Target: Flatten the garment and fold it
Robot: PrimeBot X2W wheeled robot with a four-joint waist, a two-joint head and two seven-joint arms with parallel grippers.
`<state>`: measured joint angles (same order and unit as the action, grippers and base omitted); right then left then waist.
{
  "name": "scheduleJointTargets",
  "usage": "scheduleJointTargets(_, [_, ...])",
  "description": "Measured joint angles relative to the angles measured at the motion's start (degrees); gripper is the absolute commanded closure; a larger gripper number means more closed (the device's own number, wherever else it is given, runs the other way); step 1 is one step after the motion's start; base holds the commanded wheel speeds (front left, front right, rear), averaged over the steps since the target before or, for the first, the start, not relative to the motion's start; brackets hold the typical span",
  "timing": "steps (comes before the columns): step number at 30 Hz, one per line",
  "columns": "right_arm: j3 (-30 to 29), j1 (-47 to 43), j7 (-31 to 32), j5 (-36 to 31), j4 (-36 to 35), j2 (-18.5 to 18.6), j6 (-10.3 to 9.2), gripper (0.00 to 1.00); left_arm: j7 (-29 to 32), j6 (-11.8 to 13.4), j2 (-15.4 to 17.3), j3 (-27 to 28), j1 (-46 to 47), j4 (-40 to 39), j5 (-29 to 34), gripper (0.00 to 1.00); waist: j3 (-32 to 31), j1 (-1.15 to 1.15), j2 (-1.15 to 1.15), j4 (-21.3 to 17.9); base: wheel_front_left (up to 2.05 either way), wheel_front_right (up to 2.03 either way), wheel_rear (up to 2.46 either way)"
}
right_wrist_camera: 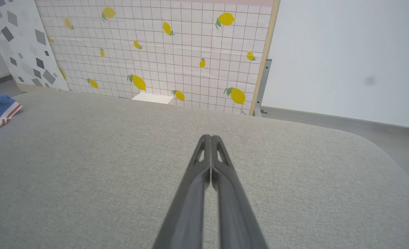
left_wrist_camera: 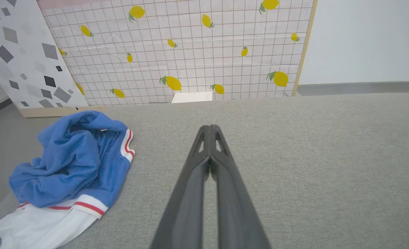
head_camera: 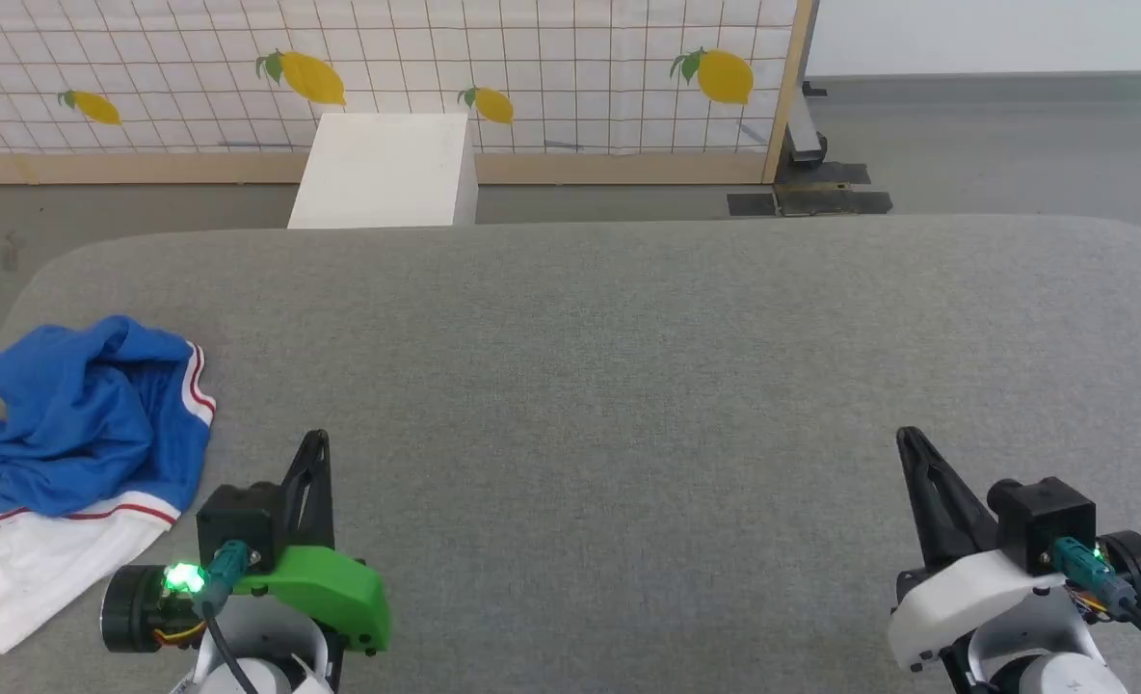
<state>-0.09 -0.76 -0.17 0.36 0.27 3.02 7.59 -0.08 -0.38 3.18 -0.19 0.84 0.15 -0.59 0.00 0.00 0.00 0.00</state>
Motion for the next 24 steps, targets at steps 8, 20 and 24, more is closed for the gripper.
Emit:
scheduleJointTargets(8, [0.01,0.00,0.00,0.00,0.00,0.00,0.00,1.00,0.00,0.00,0.00,-0.01,0.00,0.00,0.00,1.00,0.00,0.00,0.00,0.00,0.00,0.00,0.00])
scheduleJointTargets(20, [-0.03,-0.01,-0.03,0.13,0.13,0.01,0.00,0.00,-0.10,-0.01,0.02,-0.37,0.03,0.10,-0.26,0.00,0.01,0.00,0.00,0.09,0.00,0.00,0.00])
scheduleJointTargets(24, [-0.04,-0.01,-0.35,0.21,0.30,0.01,0.00,0.00,-0.54,0.02,0.02,-0.45,0.04,0.43,-0.57,0.00,0.01,0.00,0.00,0.47,0.00,0.00,0.00])
